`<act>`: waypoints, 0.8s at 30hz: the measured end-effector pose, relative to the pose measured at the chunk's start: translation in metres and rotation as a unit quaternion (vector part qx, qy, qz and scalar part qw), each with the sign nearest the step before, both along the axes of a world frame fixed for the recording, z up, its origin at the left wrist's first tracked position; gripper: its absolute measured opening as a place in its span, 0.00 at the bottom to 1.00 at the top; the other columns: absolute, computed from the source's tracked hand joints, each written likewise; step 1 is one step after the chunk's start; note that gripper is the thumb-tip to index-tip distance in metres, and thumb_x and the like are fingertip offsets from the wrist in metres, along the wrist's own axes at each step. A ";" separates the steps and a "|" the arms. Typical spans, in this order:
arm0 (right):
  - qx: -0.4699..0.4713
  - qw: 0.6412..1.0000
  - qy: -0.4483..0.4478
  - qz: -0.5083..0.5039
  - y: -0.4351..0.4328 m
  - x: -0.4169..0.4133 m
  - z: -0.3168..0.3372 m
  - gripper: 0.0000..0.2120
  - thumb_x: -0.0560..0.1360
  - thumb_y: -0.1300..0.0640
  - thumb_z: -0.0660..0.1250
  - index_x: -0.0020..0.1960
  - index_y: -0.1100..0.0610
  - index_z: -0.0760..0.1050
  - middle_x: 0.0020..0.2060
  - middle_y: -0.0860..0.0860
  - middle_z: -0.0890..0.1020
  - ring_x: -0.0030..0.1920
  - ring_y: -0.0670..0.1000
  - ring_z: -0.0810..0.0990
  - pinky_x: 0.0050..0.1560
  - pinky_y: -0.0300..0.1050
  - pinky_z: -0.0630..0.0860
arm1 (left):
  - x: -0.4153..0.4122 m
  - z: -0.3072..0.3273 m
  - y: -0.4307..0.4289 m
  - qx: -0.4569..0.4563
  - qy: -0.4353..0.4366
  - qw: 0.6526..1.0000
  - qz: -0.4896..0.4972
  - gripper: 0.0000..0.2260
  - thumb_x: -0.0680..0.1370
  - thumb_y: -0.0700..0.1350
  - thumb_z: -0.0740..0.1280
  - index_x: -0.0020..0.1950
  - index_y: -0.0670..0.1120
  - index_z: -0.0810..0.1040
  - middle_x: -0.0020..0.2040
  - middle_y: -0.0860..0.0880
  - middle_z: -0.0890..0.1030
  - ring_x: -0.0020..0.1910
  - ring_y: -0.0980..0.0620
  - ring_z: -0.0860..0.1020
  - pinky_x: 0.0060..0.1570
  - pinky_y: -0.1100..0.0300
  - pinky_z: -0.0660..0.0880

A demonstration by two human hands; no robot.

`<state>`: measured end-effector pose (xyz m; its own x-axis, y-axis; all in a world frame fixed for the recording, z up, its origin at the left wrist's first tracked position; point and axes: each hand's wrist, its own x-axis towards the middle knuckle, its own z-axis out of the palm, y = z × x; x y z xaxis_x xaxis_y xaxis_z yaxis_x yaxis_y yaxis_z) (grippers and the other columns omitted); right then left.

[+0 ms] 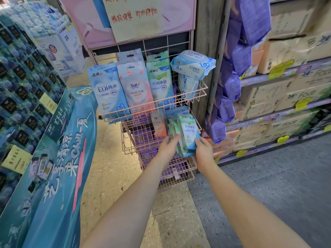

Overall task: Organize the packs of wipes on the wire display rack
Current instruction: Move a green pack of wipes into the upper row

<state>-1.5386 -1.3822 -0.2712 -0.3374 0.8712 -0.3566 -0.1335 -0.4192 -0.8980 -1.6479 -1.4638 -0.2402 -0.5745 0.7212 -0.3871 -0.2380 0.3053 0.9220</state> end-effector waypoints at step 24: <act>-0.061 0.982 0.150 0.097 -0.052 0.008 0.018 0.21 0.78 0.64 0.70 0.69 0.58 0.71 0.62 0.58 0.83 0.59 0.60 0.84 0.55 0.56 0.82 | -0.030 -0.001 -0.072 0.070 -0.074 0.992 0.077 0.33 0.73 0.48 0.80 0.73 0.48 0.69 0.61 0.47 0.85 0.51 0.46 0.88 0.47 0.46 0.85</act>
<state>-1.5307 -1.4338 -0.2532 -0.5986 0.7370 -0.3137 -0.2913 -0.5651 -0.7719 -1.6783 -1.5355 -0.2407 -0.6255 0.6829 -0.3774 -0.4081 0.1259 0.9042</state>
